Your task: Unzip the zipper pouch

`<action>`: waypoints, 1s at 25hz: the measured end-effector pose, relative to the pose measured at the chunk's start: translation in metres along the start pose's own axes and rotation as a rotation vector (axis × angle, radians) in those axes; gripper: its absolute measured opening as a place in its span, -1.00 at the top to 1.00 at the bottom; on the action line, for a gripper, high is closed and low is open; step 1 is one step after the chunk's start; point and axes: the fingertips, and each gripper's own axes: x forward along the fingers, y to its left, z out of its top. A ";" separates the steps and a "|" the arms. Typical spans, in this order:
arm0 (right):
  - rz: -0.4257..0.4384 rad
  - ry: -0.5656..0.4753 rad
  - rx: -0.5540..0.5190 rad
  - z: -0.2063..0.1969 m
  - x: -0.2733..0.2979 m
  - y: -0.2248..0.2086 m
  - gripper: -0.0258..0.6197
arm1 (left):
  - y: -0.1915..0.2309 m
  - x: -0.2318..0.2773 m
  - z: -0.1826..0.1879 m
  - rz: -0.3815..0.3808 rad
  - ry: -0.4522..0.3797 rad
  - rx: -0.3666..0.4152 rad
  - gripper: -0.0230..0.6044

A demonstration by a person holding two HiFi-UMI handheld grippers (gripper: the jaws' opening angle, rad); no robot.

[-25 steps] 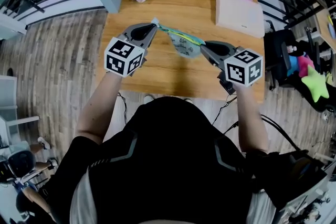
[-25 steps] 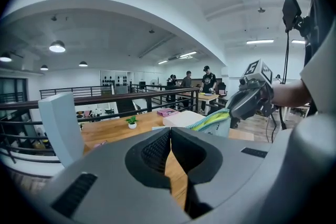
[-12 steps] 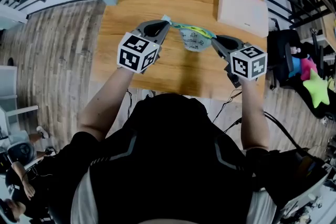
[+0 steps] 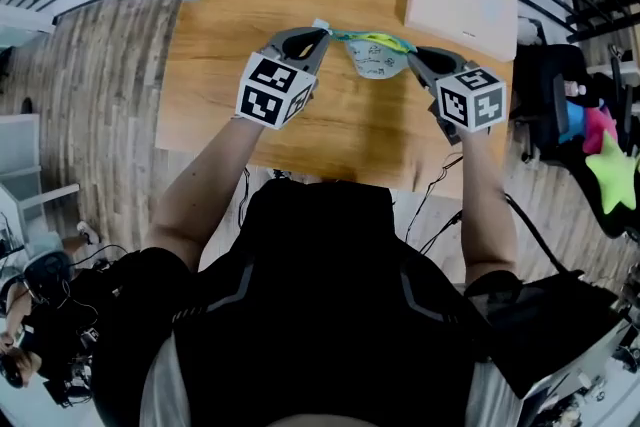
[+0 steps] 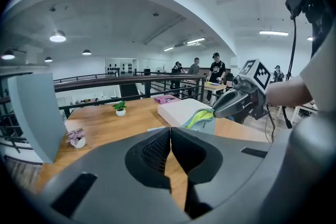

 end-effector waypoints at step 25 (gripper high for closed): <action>0.159 0.190 0.143 -0.150 0.047 -0.008 0.76 | -0.055 0.048 -0.151 -0.014 0.361 -0.039 0.82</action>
